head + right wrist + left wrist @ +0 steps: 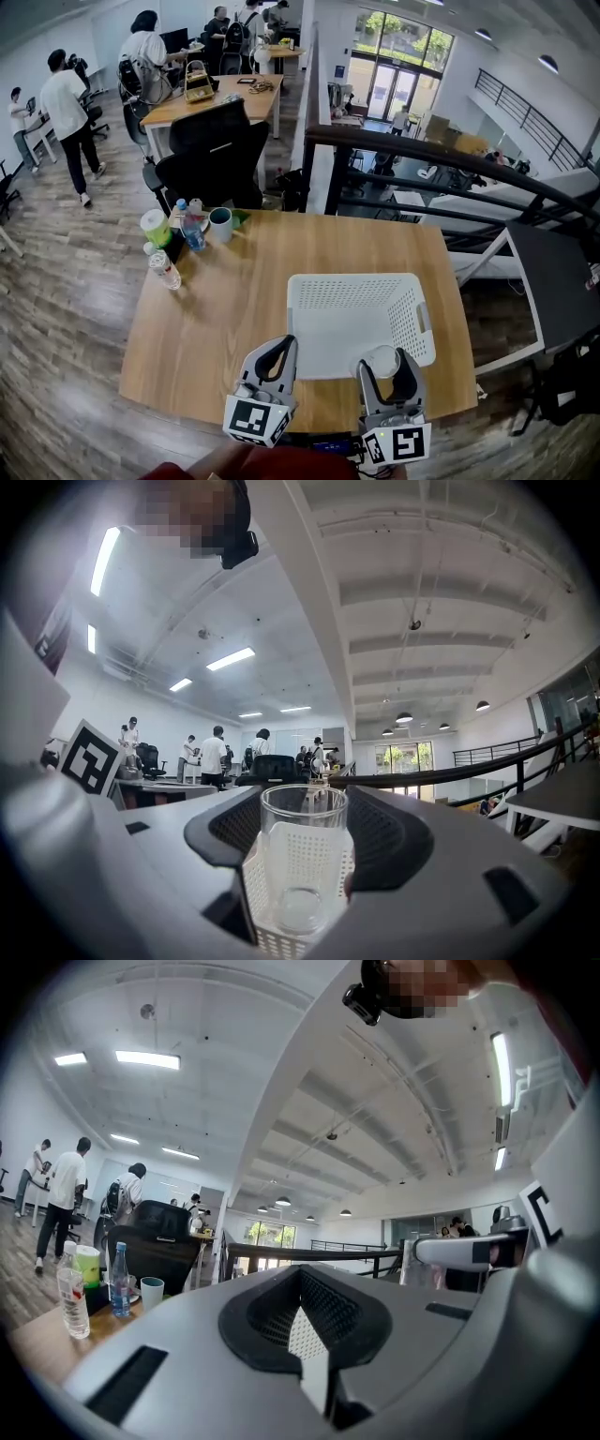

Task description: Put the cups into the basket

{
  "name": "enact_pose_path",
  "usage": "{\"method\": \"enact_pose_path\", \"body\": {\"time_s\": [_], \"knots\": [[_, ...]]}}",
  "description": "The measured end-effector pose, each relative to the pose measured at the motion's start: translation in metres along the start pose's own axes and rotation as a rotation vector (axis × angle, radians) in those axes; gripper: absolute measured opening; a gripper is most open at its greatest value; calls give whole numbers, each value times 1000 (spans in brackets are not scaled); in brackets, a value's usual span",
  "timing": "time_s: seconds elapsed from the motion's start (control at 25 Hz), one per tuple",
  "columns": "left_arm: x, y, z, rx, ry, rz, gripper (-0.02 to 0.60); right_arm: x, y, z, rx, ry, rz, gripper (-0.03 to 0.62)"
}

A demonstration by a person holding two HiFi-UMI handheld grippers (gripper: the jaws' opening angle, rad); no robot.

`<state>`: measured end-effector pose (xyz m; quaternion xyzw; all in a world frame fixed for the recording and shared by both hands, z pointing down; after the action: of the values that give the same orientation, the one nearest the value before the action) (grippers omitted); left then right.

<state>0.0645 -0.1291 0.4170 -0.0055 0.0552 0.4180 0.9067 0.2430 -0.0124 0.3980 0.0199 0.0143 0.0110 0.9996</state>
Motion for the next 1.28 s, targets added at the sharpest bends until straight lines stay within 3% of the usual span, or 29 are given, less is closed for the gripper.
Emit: {"method": "enact_pose_path", "body": {"time_s": [0.6,1.28], "knots": [[17,-21,-2,17,-10,-89,6,38,-23,-7,5,25,-110,276],[-3,4,-8,28,-28,-242,6,26,-74,0,-42,79,-261,276]]}}
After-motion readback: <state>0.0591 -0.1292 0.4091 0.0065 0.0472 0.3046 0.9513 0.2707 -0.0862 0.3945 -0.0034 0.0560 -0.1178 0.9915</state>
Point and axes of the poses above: the fingertips, and each gripper's own axes: y backward along the fingers, x to its right, z out of its underside, the point moved 7 cm from there along y, backward along the fingers, and after that the axes turned 1 degree about -z, right-handed, at the moved point
